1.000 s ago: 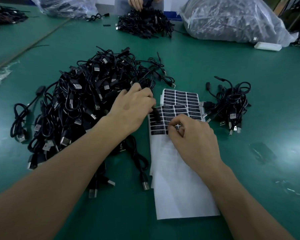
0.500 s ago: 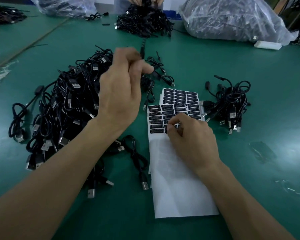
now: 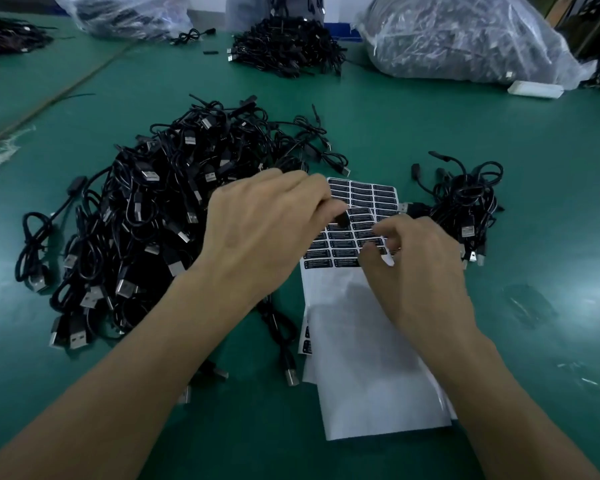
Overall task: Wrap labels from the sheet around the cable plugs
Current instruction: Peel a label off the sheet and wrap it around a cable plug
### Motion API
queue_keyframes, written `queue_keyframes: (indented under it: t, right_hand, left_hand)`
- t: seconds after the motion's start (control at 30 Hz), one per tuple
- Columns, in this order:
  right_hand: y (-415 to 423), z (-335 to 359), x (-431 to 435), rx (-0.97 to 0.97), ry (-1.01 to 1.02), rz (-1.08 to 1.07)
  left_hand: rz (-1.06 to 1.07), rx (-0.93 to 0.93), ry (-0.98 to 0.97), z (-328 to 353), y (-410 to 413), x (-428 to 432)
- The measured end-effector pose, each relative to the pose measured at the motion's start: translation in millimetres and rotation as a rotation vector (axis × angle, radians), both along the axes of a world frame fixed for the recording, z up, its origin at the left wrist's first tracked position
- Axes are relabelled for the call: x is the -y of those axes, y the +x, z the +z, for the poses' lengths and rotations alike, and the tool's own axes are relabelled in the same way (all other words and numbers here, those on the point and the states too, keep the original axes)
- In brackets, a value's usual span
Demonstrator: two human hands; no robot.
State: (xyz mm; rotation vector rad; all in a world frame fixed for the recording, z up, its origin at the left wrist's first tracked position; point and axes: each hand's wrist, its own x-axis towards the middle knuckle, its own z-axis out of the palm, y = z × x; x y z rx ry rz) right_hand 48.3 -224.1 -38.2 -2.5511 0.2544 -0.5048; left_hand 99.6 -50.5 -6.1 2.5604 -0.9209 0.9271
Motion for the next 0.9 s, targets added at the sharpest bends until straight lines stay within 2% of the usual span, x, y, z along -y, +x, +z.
queue_keyframes:
  t: [0.1,0.27,0.33,0.43,0.53,0.7,0.9]
  right_hand:
    - [-9.5,4.0,4.4,-0.156,-0.075,-0.036]
    - [-9.4,2.9,9.8,-0.347,-0.045,-0.064]
    - [-6.3,3.1,14.6,-0.352,0.037,-0.061]
    - [-5.1,7.6,22.2,-0.348,0.184,-0.032]
    - [-6.6,8.8,25.4,-0.335,0.256,-0.001]
    - [-3.1,7.1,23.4,-0.173,0.347,0.037]
    - [0.2,6.4,6.6,-0.137,0.65,0.043]
  left_hand:
    - [0.059,-0.11,-0.05,1.6,1.2,-0.9]
    - [-0.033,-0.473,-0.416,8.8,7.3,-4.2]
    - [-0.08,-0.594,-0.483,7.0,11.6,-4.3]
    - [-0.109,-0.738,-0.443,-8.4,16.4,-0.2]
    - [-0.106,-0.908,-0.506,-29.0,17.6,4.5]
    - [-0.126,-0.899,-0.64,-42.0,15.8,6.8]
    - [-0.191,-0.825,-0.653,-41.7,0.2,9.2]
